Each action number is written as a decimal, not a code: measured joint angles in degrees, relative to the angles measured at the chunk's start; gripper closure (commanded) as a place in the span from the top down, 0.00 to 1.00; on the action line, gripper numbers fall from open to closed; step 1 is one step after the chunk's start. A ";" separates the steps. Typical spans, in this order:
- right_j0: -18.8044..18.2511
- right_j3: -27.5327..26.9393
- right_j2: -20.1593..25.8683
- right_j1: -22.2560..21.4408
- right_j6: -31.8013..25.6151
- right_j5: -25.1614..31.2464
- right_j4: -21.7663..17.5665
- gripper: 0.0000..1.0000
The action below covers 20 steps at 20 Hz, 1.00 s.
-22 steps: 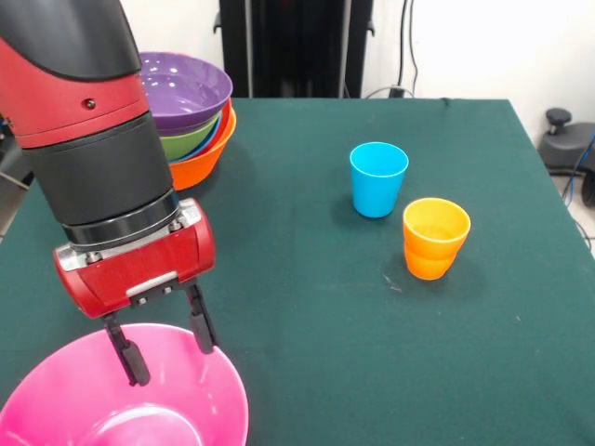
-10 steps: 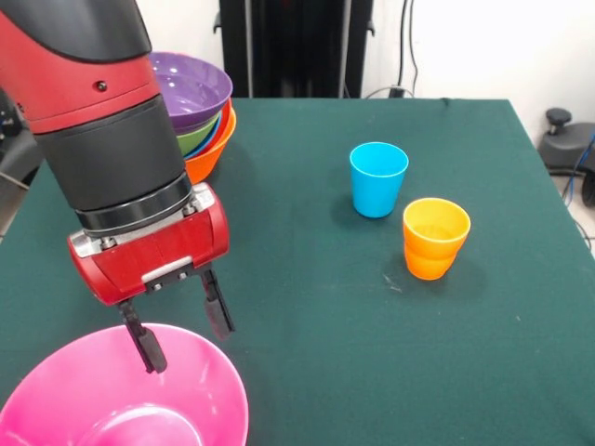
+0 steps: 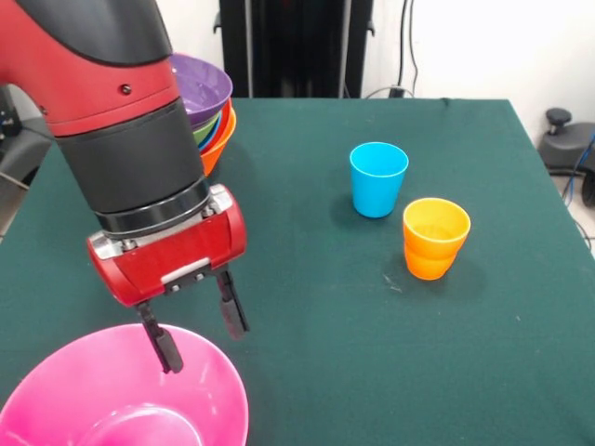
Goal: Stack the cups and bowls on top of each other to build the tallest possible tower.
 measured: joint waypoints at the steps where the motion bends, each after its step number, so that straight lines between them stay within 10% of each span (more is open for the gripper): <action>1: 0.08 0.00 -0.07 0.00 0.00 0.00 0.00 1.00; 20: 1.90 0.18 -4.66 -0.03 0.00 -3.44 -0.53 1.00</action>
